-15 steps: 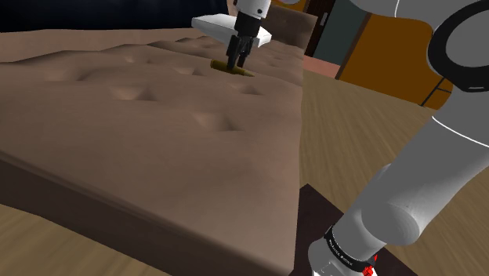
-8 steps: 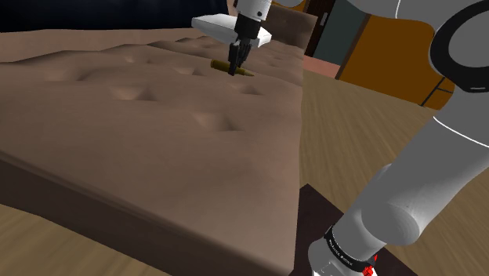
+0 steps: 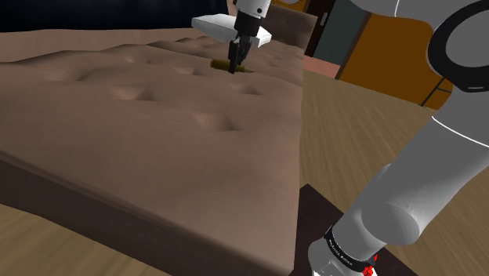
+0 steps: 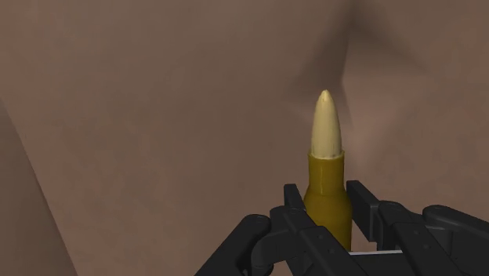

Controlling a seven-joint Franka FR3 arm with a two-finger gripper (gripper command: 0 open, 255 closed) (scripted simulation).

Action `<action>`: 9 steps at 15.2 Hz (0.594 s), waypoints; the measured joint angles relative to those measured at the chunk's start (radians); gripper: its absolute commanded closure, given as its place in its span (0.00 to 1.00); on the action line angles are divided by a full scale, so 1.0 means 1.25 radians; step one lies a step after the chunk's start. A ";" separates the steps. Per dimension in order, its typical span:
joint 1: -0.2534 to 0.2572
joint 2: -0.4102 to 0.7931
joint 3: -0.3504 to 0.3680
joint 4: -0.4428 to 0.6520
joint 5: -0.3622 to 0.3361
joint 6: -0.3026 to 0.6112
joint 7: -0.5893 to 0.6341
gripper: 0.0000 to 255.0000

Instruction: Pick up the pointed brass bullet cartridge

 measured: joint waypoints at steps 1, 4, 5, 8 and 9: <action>0.000 0.002 0.000 0.013 0.000 -0.011 0.000 1.00; 0.000 0.008 0.000 0.051 0.000 -0.044 0.002 1.00; 0.000 0.013 0.000 0.069 0.000 -0.056 0.003 1.00; 0.000 0.021 -0.001 0.114 0.000 -0.093 0.004 1.00; 0.000 0.025 0.000 0.128 0.000 -0.103 0.006 1.00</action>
